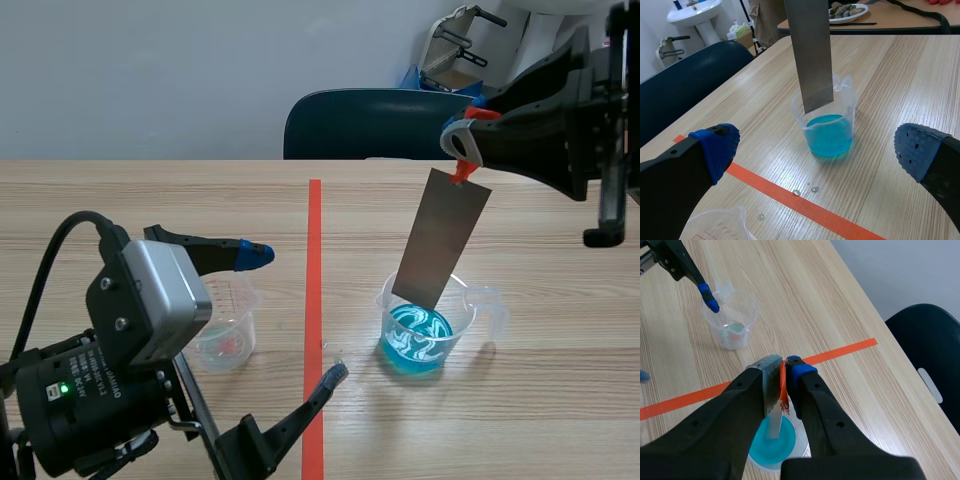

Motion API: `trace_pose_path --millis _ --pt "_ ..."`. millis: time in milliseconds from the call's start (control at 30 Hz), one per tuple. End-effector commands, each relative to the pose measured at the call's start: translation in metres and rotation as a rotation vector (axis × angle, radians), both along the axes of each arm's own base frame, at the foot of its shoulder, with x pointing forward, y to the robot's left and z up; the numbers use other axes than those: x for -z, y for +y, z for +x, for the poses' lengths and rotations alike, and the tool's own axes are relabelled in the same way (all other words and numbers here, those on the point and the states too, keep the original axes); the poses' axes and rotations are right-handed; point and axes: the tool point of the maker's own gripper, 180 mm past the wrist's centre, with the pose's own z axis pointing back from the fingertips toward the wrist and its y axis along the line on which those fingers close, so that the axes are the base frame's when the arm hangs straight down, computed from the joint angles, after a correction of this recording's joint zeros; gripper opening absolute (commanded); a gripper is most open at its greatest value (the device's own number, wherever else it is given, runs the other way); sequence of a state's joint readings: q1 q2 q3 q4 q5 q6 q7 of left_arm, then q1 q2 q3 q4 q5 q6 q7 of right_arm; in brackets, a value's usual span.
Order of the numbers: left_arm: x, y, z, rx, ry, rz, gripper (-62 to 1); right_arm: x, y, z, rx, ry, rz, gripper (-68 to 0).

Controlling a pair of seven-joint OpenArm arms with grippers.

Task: Do the redox reaction experiment

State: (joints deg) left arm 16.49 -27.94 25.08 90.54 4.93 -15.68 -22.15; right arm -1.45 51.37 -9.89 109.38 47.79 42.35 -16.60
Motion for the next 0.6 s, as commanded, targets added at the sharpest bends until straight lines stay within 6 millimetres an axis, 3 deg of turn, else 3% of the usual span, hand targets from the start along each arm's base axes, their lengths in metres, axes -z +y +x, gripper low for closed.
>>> trace_pose_path --millis 0,567 --pt "-0.012 -0.003 0.001 0.002 -0.022 -0.036 1.4 -0.010 0.001 0.004 -0.007 -0.032 0.026 -66.9" --pt "-0.012 -0.003 0.001 0.002 -0.023 -0.037 1.4 0.026 0.009 0.003 -0.020 -0.006 0.021 -66.9"
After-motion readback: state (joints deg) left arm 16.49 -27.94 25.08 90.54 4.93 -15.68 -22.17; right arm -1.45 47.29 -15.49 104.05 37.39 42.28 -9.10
